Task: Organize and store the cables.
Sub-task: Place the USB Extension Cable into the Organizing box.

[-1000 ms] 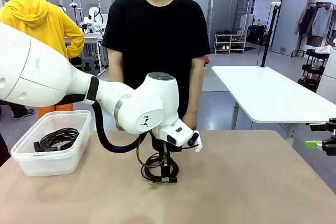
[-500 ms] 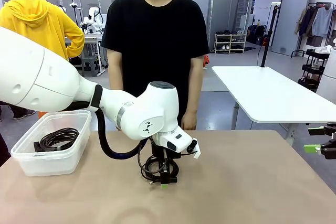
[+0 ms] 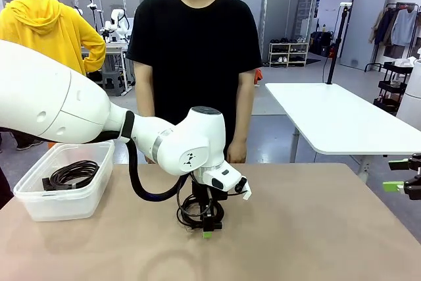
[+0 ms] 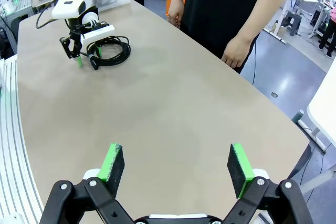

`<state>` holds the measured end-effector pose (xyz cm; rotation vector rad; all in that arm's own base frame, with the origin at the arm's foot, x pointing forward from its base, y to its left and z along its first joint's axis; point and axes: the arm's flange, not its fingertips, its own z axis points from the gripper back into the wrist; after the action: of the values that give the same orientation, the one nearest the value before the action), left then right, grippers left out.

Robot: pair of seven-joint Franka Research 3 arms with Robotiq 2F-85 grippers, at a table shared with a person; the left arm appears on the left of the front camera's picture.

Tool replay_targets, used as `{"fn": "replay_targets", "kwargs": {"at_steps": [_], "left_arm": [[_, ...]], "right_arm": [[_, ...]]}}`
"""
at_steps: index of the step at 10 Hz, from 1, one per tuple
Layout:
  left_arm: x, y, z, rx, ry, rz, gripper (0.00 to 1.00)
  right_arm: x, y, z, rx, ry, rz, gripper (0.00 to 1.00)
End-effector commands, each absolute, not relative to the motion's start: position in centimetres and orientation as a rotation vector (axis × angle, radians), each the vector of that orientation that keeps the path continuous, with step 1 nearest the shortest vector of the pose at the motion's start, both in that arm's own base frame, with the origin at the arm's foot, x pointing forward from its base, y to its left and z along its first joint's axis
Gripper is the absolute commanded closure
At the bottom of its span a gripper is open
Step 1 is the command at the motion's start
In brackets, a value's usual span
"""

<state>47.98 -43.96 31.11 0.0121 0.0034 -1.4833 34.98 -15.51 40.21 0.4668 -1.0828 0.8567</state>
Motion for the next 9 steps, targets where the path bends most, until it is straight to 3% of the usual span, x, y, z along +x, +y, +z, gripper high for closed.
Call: {"fn": "replay_targets", "kwargs": {"at_steps": [1, 2, 9], "left_arm": [[47.9, -44.1, 31.7, 0.017, 0.021, -1.476, 0.9], [47.9, -44.1, 31.7, 0.012, 0.031, -1.475, 1.0], [47.2, -43.6, 33.8, 0.024, 0.028, -1.497, 1.0]], "right_arm": [[35.0, -15.5, 40.3, 0.47, -1.088, 0.854, 0.0], [35.0, -15.5, 40.3, 0.47, -1.088, 0.854, 0.0], [35.0, -15.5, 40.3, 0.47, -1.088, 0.854, 0.0]]}}
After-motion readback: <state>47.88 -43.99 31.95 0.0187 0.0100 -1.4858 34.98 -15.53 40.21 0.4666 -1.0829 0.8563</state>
